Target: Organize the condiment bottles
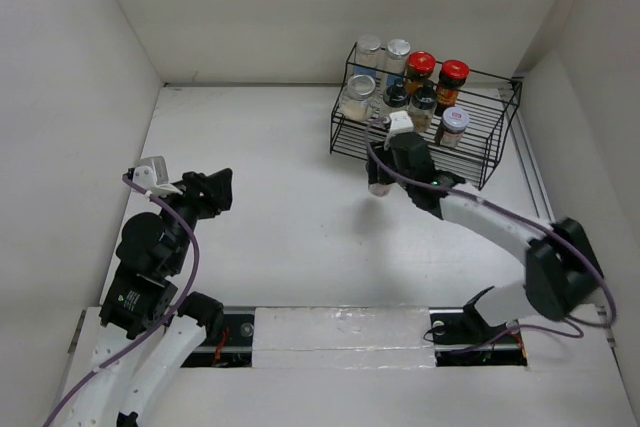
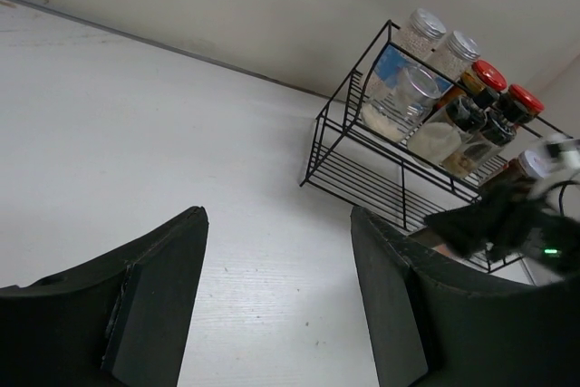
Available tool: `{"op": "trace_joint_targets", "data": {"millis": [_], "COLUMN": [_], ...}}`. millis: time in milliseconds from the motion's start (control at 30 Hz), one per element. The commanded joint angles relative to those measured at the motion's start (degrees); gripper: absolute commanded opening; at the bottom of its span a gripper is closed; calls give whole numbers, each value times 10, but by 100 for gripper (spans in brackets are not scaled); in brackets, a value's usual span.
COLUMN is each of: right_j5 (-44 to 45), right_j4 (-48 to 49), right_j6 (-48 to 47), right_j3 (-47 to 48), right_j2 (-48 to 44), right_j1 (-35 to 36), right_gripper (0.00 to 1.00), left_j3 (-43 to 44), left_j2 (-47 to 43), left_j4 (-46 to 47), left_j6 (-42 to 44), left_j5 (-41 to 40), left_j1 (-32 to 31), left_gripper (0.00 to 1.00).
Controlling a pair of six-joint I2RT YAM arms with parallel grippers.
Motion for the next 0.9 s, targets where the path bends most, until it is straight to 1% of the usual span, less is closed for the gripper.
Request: {"op": "trace_joint_targets", "data": {"millis": [0,33,100,133,233,267,333,400,467,500,567,633,733,767,867], "right_j5": [23,34,50,73,88,72,59,44,44,30,30,1,-15,-15,-27], "right_j4": [33,25,-19,-34,-68,-79,-79,-86,-86,-80,-70,-70,-54,-54,-46], "right_j6": [-11,-11,-18,-18,-23,-23,-17,-17,-12,-12,-6,-6,0,0,5], "right_j3": [33,33,62,70,100,112,124,139,151,152,157,165,165,165,165], "right_j2": [-180,-204,-259,-272,-289,-289,-289,-277,-257,-249,-216,-191,-144,-133,-103], "right_j1": [-7,-20,-41,-54,-128,-171,-211,-260,-284,-304,-323,-348,-363,-363,-363], "right_gripper": [48,48,47,45,45,45,45,45,45,45,45,45,45,45,45], "left_j3": [8,8,8,8,8,8,8,8,8,8,8,3,3,3,3], "left_j2": [2,2,2,2,2,2,2,2,2,2,2,2,2,2,2], "left_j4": [21,21,21,21,27,27,27,27,20,20,20,26,19,19,19], "left_j6": [7,7,7,7,7,7,7,7,7,7,7,7,7,7,7], "left_j5": [4,10,16,11,11,20,20,14,8,15,15,8,8,8,13], "left_j1": [1,1,1,1,1,1,1,1,1,1,1,1,1,1,1], "left_gripper": [60,60,60,60,61,61,63,65,68,68,70,73,77,85,93]}}
